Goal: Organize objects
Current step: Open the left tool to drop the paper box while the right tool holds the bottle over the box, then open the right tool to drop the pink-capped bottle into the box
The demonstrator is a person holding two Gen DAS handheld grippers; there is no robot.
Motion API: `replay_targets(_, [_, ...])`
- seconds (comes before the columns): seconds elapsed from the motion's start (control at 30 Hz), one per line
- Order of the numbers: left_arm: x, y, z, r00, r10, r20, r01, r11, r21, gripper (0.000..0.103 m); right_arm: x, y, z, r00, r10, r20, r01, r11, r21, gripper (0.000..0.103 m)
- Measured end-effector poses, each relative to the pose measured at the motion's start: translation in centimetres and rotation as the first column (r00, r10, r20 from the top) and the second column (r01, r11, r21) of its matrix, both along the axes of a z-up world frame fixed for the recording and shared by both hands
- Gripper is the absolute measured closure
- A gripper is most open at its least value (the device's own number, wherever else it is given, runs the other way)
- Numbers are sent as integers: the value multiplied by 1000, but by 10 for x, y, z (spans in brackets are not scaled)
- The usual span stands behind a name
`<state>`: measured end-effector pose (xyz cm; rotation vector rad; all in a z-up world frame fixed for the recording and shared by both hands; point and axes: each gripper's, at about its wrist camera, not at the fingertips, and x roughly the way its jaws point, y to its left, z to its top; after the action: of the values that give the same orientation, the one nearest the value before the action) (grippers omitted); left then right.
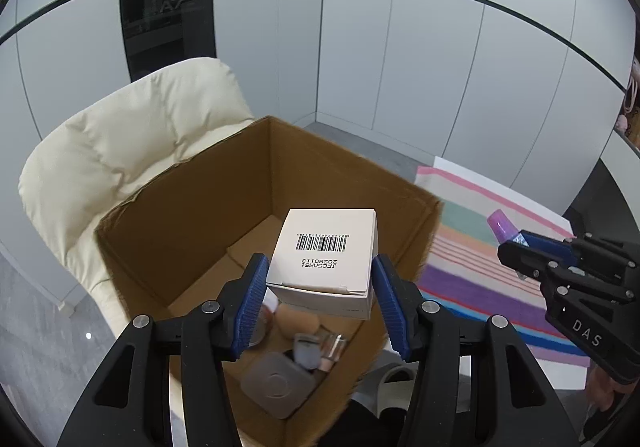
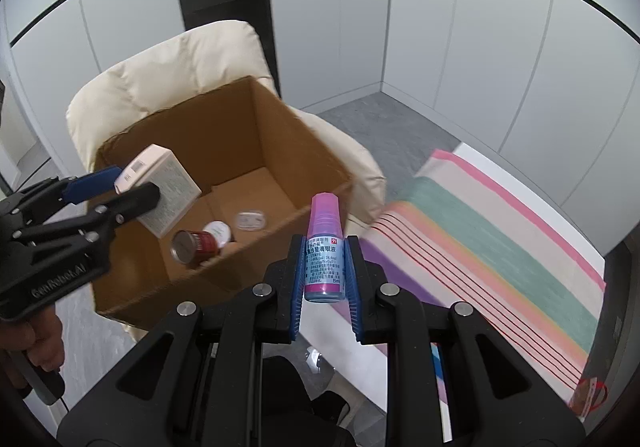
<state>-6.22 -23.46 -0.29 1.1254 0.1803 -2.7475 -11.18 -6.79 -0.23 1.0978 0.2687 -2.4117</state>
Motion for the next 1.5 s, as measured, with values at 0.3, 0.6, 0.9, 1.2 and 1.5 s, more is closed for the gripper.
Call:
replay_targets(0.3, [17, -24, -2, 999, 51, 3, -51, 999, -4, 43, 5, -39, -1, 998, 67, 2, -67, 998, 0, 83])
replay_targets(0.6, [39, -59, 6, 989, 146, -34, -146, 989, 4, 8, 9, -71, -4, 994, 113, 12, -113, 994, -1, 83])
replay_targets(0.9, [56, -80, 9, 982, 182, -50, -183, 983, -8, 0, 12, -98, -8, 988, 149, 31, -149, 989, -3, 83])
replay_targets(1.2, [68, -94, 5, 974, 221, -37, -222, 975, -25, 0, 17, -120, -11, 981, 190, 38, -190, 982, 2, 83])
replay_targets(1.5, [70, -105, 6, 968, 247, -37, -248, 969, -14, 0, 19, -132, -13, 977, 214, 25, -214, 977, 0, 83])
